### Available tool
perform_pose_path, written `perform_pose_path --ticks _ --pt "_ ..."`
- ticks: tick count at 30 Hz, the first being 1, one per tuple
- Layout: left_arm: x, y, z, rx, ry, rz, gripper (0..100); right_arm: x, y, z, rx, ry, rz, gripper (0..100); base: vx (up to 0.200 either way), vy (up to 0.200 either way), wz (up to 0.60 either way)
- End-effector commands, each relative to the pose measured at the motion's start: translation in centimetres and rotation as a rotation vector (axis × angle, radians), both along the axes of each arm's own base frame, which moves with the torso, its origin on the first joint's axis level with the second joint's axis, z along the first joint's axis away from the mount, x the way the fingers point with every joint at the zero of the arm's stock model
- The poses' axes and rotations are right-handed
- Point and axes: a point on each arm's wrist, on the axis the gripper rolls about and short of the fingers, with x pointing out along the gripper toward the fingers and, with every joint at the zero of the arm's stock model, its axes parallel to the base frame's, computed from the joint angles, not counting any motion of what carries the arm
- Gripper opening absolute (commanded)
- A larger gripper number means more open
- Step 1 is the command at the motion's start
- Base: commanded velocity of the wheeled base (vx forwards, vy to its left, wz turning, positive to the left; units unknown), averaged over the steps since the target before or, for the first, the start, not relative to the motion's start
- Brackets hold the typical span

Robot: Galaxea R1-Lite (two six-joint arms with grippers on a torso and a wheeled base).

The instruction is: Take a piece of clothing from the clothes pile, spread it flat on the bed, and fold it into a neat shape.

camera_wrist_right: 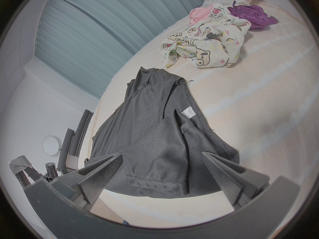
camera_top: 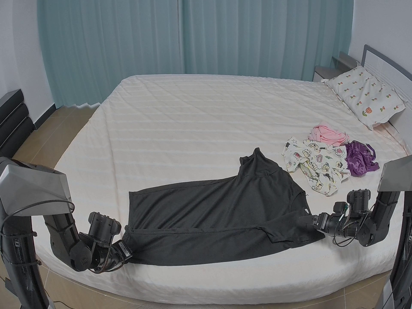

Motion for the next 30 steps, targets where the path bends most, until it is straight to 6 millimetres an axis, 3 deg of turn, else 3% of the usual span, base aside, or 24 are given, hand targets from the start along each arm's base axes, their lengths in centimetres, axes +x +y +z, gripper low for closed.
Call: perform_pose_path --ticks 1,4,9,17,26,27,30 --pt "0.6 0.6 2.8 -0.046 -0.101 0.020 100 0.0 0.0 0.1 0.001 -0.002 -0.001 100 0.000 0.000 0.00" --pt "0.7 0.7 3.6 -0.070 -0.130 0.014 100 0.0 0.0 0.1 0.001 -0.003 0.001 100 0.000 0.000 0.00" --pt "3.2 0.3 4.7 -0.099 -0.211 0.005 100 0.0 0.1 0.1 0.002 -0.002 0.004 100 0.000 0.000 0.00" --pt "6.8 -0.6 1.6 -0.087 -0.161 0.002 100 0.0 0.2 0.0 0.002 0.000 0.007 100 0.000 0.000 0.00" --pt "7.5 -0.9 -0.1 -0.056 -0.135 -0.023 100 0.1 0.6 -0.2 -0.002 0.000 0.021 100 0.000 0.000 0.00" --pt "7.6 -0.9 -0.2 -0.057 -0.135 -0.022 0 0.2 0.7 -0.1 -0.002 -0.003 0.023 100 0.000 0.000 0.00" --pt "7.8 -0.9 0.0 -0.059 -0.145 -0.017 0 0.3 0.7 -0.1 -0.004 -0.007 0.024 100 0.000 0.000 0.00"
